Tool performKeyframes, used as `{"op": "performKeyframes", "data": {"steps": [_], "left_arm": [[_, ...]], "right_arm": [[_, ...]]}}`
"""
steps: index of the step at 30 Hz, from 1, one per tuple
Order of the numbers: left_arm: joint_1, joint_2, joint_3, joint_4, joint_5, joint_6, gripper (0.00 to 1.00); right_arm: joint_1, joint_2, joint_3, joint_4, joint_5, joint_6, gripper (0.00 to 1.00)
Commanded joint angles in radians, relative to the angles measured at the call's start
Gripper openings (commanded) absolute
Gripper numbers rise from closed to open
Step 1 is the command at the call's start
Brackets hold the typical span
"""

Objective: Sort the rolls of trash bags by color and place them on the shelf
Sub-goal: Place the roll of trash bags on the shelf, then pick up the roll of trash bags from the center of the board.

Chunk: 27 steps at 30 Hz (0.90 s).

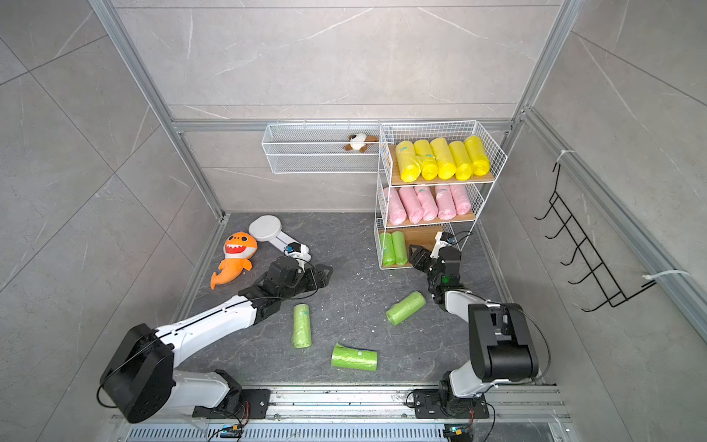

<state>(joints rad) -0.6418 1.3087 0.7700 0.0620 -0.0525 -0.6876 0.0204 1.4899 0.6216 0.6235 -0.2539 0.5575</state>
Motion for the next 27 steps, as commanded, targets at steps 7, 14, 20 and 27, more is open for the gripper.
{"op": "performKeyframes", "data": {"steps": [7, 14, 20, 27], "left_arm": [[-0.023, -0.148, -0.114, -0.380, -0.198, -0.148, 0.84], [-0.027, -0.050, -0.110, -0.445, -0.078, -0.120, 0.85], [-0.025, 0.079, -0.061, -0.357, -0.036, -0.074, 0.82], [-0.026, 0.187, -0.016, -0.342, -0.148, -0.040, 0.70]], "right_arm": [[0.160, -0.302, -0.135, -0.244, 0.123, -0.083, 0.67], [0.312, -0.338, -0.144, -0.329, 0.192, -0.096, 0.67], [0.382, -0.245, -0.142, -0.263, 0.190, -0.050, 0.67], [0.424, -0.242, -0.107, -0.279, 0.202, -0.047, 0.67]]}}
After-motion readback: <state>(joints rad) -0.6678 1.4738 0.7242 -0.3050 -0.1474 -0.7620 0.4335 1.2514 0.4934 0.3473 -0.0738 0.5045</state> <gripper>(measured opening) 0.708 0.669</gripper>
